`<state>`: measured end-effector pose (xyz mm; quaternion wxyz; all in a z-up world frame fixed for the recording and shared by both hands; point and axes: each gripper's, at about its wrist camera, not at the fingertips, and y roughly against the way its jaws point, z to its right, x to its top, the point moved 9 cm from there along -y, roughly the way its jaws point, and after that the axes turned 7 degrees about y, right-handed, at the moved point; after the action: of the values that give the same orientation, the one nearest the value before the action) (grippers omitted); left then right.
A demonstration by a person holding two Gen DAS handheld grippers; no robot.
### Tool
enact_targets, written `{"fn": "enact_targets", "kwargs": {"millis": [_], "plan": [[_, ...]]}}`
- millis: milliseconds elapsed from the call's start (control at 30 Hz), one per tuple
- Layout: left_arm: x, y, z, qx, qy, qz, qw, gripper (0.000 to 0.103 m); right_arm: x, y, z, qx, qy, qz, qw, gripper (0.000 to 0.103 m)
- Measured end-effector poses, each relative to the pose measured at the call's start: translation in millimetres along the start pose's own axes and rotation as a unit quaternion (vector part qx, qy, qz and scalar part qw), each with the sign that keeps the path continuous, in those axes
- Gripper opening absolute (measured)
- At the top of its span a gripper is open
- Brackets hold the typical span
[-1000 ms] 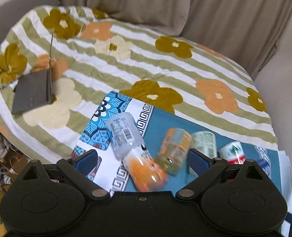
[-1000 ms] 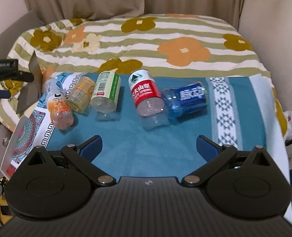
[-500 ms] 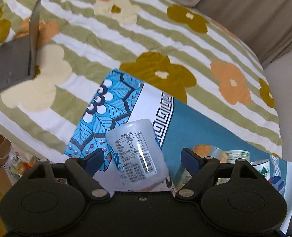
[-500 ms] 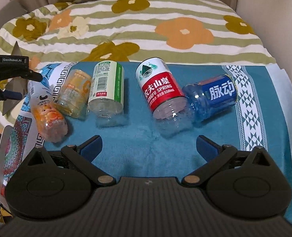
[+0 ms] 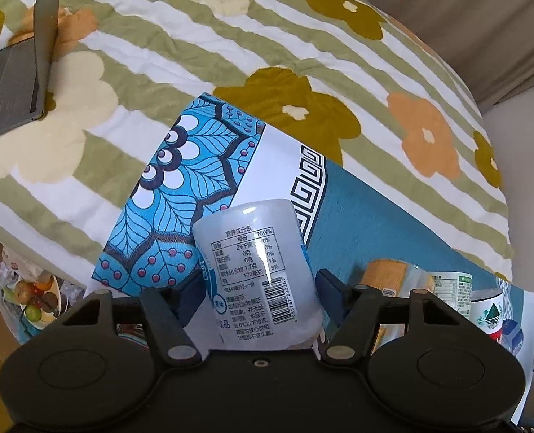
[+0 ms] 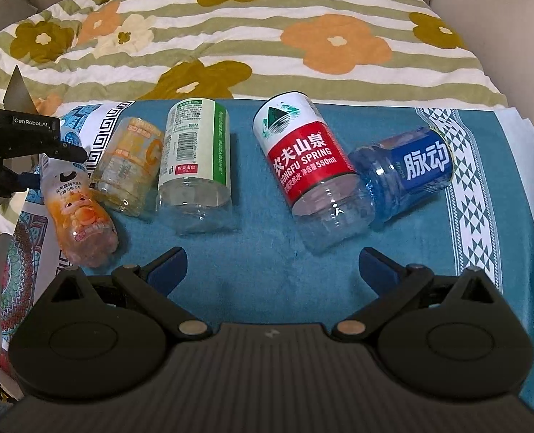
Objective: Flip cup upright
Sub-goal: 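Lift the white cup with the left tool and carry it over open cloth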
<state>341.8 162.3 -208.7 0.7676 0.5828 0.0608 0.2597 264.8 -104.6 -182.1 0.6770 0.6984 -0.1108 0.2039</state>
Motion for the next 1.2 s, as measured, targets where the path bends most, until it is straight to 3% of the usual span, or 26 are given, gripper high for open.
{"fn": "enact_targets", "kwargs": {"millis": [267, 533, 867, 1200], "plan": [[5, 12, 4, 0.004, -0.012, 0.02, 0.9997, 0.069, 3, 2, -1, 0.008, 0.004, 0.009, 1.0, 0.103], [-9, 59, 21, 0.003, -0.033, 0.072, 0.9969, 0.069, -3, 20, 11, 0.025, 0.009, 0.037, 0.999, 0.103], [-86, 114, 79, -0.006, -0.107, 0.116, 0.9874, 0.069, -31, 66, 49, 0.034, 0.023, 0.081, 0.996, 0.103], [-190, 94, 132, -0.034, -0.174, 0.061, 0.9822, 0.07, -89, 95, 100, 0.026, 0.006, 0.088, 0.996, 0.103]]}}
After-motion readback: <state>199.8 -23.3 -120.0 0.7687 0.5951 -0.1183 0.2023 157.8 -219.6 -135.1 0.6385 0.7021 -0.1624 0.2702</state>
